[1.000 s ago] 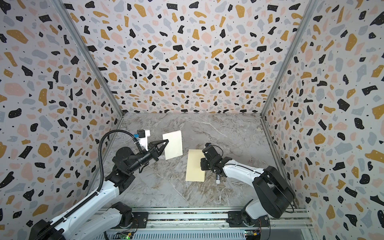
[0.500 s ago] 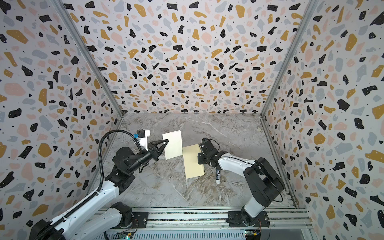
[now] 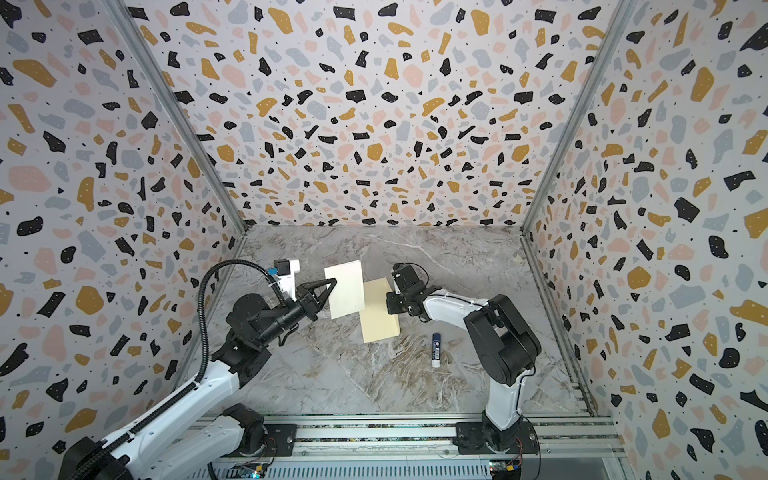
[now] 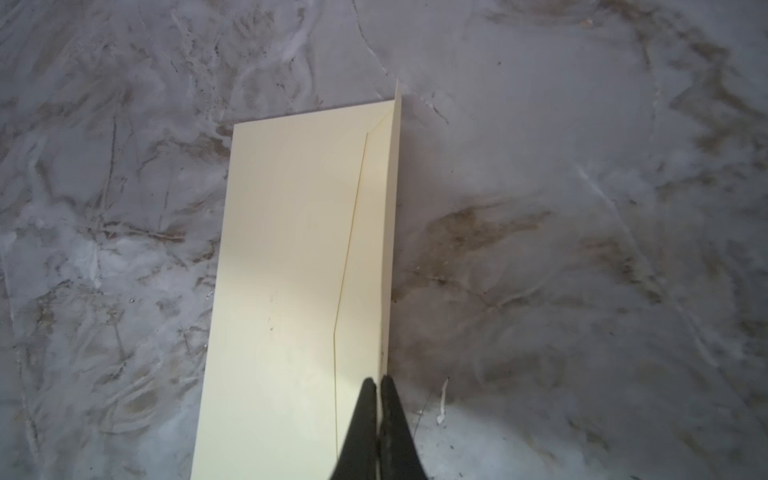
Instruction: Place the letter into the envelope and seal it
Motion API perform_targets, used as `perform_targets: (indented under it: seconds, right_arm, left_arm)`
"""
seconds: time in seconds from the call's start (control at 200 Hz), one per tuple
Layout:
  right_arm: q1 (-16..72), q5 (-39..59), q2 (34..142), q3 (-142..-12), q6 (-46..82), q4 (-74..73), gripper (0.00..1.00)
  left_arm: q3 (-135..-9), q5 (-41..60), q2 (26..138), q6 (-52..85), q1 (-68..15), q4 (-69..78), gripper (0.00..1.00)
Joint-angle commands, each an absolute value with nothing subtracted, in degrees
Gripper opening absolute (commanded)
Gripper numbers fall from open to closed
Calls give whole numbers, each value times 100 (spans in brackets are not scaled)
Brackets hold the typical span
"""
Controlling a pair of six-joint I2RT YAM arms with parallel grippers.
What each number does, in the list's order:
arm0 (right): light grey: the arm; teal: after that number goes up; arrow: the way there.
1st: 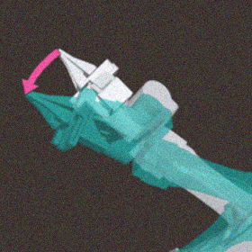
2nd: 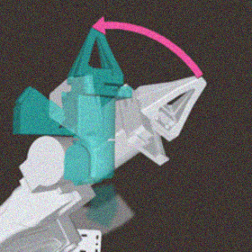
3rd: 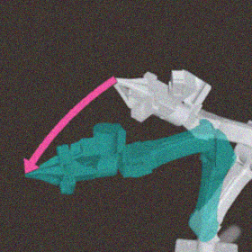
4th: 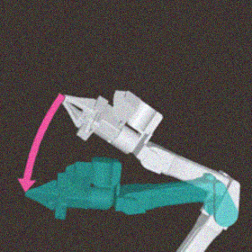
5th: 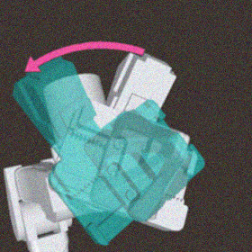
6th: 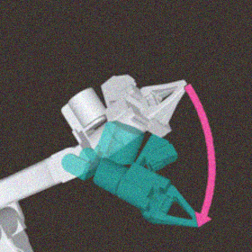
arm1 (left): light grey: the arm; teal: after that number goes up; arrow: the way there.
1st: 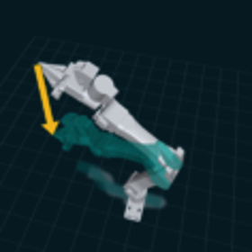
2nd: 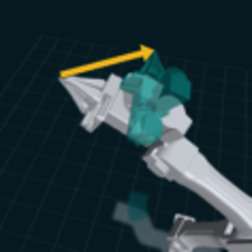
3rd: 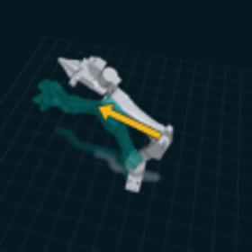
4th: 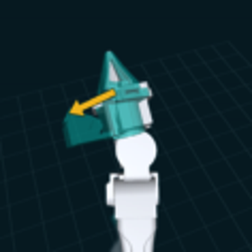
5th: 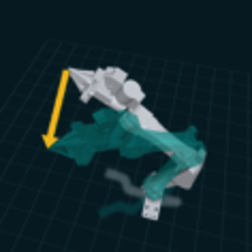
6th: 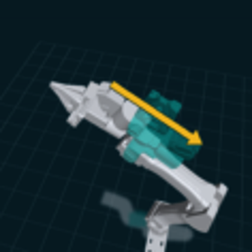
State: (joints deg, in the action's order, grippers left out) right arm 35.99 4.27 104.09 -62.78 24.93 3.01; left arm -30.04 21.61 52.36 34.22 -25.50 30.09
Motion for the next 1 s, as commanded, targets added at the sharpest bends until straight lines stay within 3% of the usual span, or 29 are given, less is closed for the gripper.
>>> perform_targets:
  seconds: [0.0, 0.32, 0.671, 0.991]
  right_arm:
    - [3554, 612, 10189, -6381, 2434, 383, 16]
    - [3366, 1131, 8856, -6180, 2422, 361, 56]
    - [3262, 2784, 6954, -4984, 3181, -1410, 77]
    - [3321, 4037, 6463, -4193, 4486, -3051, 94]
  left_arm:
    - [-2911, 2061, 5143, 3529, -2569, 3300, 0]
    - [-2803, 1954, 5142, 4628, -2567, 3883, 0]
    - [-2837, 2039, 5107, 5834, -2568, 4466, 0]
    - [-2874, 2057, 5049, 6478, -2566, 4894, 0]
